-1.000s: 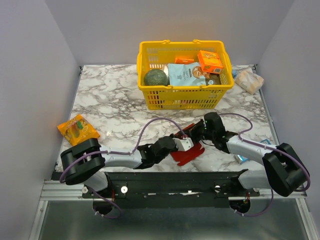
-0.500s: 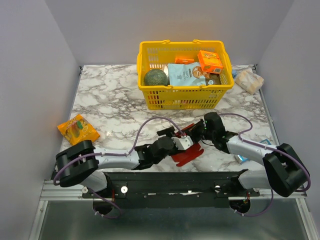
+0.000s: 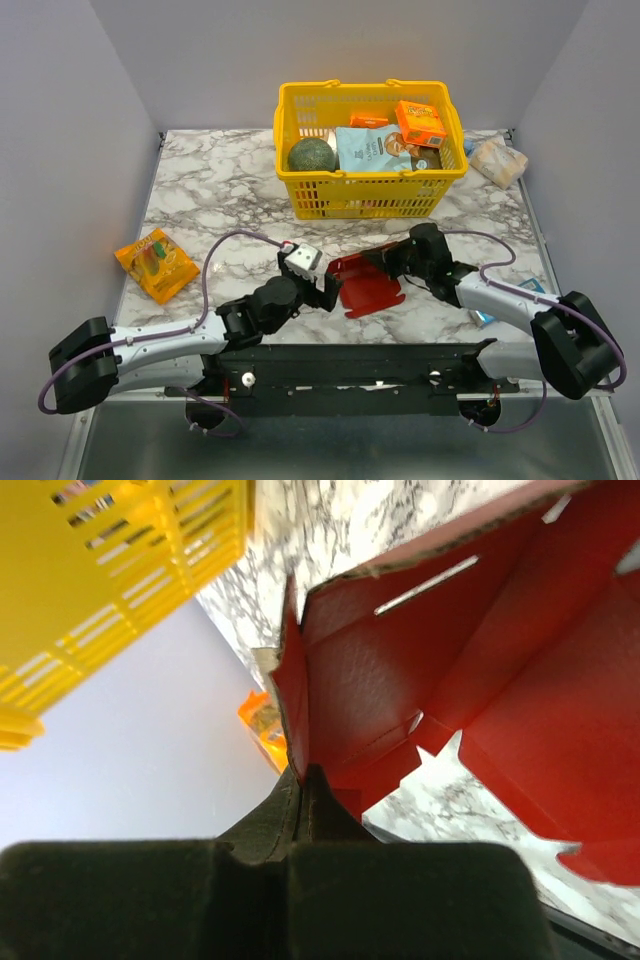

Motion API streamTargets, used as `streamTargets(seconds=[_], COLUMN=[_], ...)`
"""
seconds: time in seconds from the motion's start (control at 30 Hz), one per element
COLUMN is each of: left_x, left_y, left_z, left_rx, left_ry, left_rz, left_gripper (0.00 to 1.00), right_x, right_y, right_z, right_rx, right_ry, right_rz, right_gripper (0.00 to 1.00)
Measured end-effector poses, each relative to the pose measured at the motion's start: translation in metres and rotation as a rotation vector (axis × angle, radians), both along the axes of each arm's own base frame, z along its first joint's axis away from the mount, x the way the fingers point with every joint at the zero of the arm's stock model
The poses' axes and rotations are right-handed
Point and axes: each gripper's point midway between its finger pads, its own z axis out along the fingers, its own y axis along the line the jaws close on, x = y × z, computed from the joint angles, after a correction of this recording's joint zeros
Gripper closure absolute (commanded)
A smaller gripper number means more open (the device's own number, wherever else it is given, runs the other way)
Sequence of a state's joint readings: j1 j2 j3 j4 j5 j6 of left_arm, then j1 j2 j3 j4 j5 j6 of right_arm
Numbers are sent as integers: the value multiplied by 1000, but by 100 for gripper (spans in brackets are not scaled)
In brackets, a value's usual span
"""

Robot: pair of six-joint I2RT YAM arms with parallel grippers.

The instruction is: Fold the paper box

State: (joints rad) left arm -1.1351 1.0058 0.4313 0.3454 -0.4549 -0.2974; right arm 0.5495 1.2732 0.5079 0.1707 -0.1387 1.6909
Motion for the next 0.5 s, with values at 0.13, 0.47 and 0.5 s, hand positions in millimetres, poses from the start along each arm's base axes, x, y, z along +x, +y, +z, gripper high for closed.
streamTargets(seconds=[0.13, 0.47, 0.5], left_x=[1, 6, 7], left_y=[22, 39, 37], left_z=[-35, -87, -88], left_rx=[-88, -233, -247], left_ry=[168, 424, 434], left_rz=[108, 261, 264], left_gripper=[21, 43, 44], right_x=[12, 22, 22], right_y=[-1, -4, -4], right_z=[11, 19, 19], right_rx=[6, 11, 11], right_ry=[-23, -44, -43], right_rz=[-48, -93, -95], right_gripper=[99, 100, 99])
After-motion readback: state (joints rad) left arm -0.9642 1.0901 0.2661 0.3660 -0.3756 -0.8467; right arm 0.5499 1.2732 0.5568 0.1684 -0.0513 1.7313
